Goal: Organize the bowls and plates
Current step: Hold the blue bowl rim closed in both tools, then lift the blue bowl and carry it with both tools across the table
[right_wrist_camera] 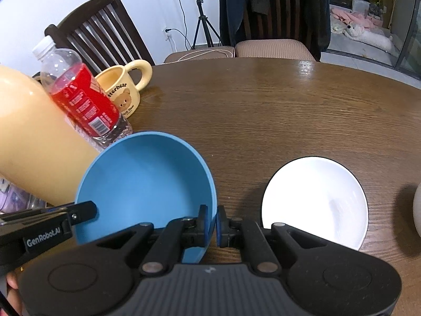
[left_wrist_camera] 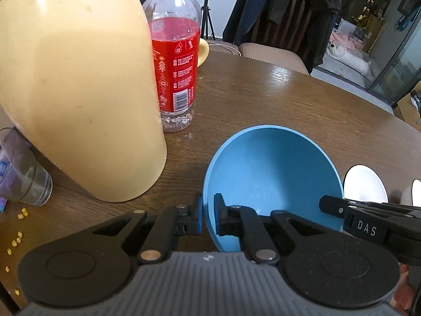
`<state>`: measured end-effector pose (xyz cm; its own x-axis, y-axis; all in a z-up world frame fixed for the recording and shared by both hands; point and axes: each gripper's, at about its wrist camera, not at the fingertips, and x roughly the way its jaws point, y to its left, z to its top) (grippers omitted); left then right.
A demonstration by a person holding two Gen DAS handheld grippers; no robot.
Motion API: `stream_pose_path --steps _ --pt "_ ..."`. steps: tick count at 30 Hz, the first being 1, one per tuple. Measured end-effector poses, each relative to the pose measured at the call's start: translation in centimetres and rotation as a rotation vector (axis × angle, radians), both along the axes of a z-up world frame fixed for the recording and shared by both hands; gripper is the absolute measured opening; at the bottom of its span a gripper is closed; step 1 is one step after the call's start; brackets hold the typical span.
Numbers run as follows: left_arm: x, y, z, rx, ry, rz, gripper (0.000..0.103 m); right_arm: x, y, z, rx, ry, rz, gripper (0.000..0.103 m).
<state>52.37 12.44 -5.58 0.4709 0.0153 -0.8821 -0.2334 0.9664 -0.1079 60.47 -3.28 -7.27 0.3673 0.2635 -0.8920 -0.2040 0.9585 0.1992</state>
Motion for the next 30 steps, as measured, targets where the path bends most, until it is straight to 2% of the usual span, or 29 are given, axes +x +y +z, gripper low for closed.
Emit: stream_pose_path --steps 16,30 --pt "-3.5 -1.1 3.1 0.022 -0.031 -0.004 0.009 -3.6 -0.8 3.1 0.002 -0.036 -0.002 0.006" --pt "-6.7 -4.5 5.7 0.034 -0.057 -0.036 0.009 -7.0 -4.1 5.7 0.013 -0.058 -0.034 0.006"
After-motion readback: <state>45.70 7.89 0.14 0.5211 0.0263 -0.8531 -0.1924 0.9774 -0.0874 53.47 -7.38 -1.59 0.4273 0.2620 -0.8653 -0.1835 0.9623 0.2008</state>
